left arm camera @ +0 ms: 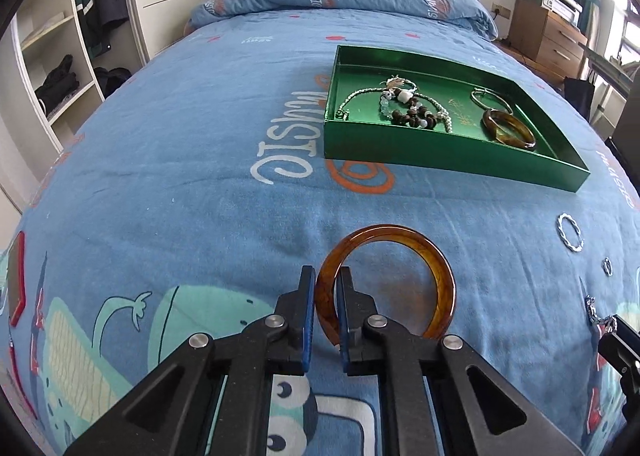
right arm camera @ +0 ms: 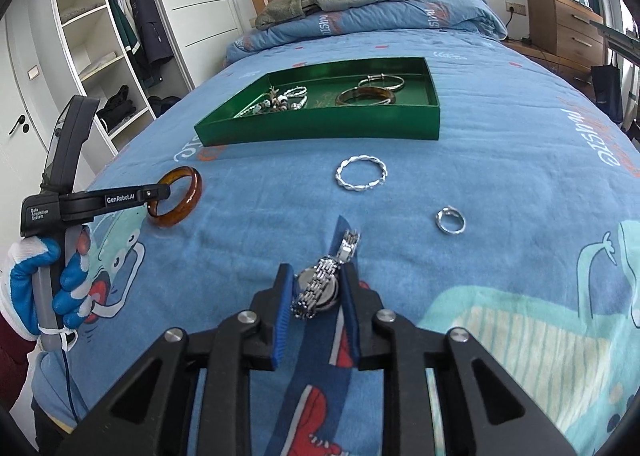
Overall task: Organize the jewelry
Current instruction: 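Grasp the orange-brown bangle with the left gripper while the right grasps the silver watch, then carry both items into the green tray and open both grippers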
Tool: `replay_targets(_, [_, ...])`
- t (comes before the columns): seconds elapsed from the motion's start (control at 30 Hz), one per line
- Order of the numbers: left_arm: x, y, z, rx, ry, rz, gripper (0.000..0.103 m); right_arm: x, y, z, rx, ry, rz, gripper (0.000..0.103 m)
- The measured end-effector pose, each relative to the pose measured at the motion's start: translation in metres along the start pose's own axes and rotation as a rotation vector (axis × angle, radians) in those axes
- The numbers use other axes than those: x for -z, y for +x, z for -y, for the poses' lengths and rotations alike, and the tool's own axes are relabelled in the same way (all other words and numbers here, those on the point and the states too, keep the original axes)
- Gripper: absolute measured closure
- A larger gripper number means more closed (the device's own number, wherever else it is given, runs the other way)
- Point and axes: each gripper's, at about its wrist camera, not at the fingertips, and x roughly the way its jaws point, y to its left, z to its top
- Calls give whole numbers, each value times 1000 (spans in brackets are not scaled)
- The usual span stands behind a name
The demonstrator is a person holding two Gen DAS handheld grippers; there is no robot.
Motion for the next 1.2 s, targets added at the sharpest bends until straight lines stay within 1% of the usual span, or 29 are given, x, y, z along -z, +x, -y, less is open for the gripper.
replay_targets(0.23, [6, -39, 8, 24, 15, 45, 93, -4, -39, -8, 6, -15, 60, 81])
replay_targets(0.33, [1, -50, 11, 39, 12, 65, 93, -10, -51, -11, 10, -22, 83, 81])
replay_targets(0.47, [-21, -55, 16, 59, 16, 89, 93, -25, -58, -9, 16, -28, 112, 81])
replay_targets(0.6, [-60, -45, 26, 63, 31, 115, 93, -64, -52, -3, 24, -44, 154, 81])
replay_targets(0.67, [-84, -31, 33, 55, 41, 118, 93, -92, -41, 1, 31, -58, 174, 81])
replay_targets(0.77, [-123, -3, 44, 46, 47, 105, 93, -141, -11, 14, 32, -60, 182, 81])
replay_targets(0.83, [-149, 21, 52, 30, 48, 88, 93, -170, 14, 24, 31, -50, 176, 81])
replay_targets(0.93, [-181, 58, 64, 29, 44, 45, 93, -207, 56, 39, 31, -26, 152, 81])
replay_targets(1.07, [-196, 103, 83, 36, 56, -8, 93, -235, 118, 57, 66, -16, 80, 81])
replay_targets(1.13, [-196, 122, 92, 16, 76, -31, 93, -240, 147, 65, 76, -14, 18, 81])
replay_targets(1.2, [-197, 133, 97, 15, 82, -46, 93, -240, 173, 74, 91, -11, -51, 81])
